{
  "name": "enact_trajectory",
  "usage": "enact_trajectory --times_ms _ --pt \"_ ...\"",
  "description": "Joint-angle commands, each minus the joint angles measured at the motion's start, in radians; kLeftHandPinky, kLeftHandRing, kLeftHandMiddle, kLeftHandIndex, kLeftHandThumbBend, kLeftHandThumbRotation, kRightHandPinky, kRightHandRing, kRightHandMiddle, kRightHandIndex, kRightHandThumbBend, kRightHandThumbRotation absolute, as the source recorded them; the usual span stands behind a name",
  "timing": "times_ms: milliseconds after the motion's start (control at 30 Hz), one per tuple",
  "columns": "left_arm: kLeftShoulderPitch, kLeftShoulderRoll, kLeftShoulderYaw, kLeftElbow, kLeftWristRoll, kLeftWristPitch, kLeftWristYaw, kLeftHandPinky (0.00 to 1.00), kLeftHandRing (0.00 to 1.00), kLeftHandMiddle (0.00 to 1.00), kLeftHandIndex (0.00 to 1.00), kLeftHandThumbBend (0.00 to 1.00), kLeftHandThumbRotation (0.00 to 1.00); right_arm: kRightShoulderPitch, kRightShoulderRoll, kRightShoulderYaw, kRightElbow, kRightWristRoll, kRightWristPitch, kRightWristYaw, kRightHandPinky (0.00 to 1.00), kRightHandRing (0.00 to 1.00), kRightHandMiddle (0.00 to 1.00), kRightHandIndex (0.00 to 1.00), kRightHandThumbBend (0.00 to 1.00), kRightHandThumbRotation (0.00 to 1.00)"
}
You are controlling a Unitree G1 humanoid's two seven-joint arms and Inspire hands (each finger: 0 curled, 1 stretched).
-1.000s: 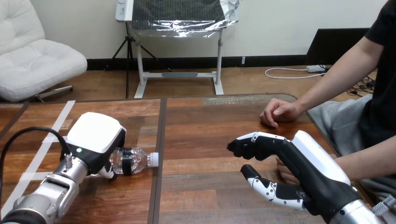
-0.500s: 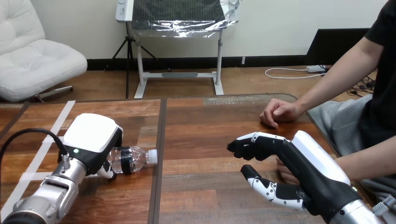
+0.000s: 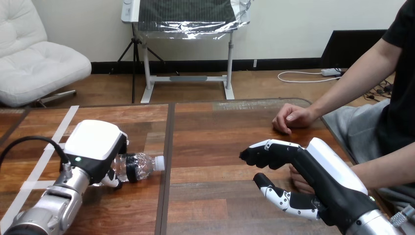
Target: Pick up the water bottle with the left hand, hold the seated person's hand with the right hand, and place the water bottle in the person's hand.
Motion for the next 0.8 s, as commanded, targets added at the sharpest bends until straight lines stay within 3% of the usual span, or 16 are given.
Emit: enact_trajectory --times_ms 0,400,767 --pt "0.051 -0.037 0.047 -0.048 -0.079 -0.049 -0.023 0.45 0.46 0.49 0.5 0.66 0.0 -0.049 -0.001 -0.004 -0.042 0.007 0.0 -0.002 0.7 0.72 0.71 0.7 0.26 0.0" --pt "0.15 -0.067 0.223 -0.162 -0.324 -0.208 0.001 0.44 0.47 0.51 0.52 0.65 0.0 -0.055 -0.002 -0.002 -0.035 0.007 -0.003 -0.003 0.7 0.72 0.71 0.7 0.26 0.0" --pt "0.233 -0.115 0.325 -0.267 -0.446 -0.3 0.01 0.45 0.48 0.53 0.53 0.62 0.0 -0.064 -0.003 0.001 -0.025 0.01 -0.007 -0.002 0.7 0.72 0.72 0.7 0.26 0.0"
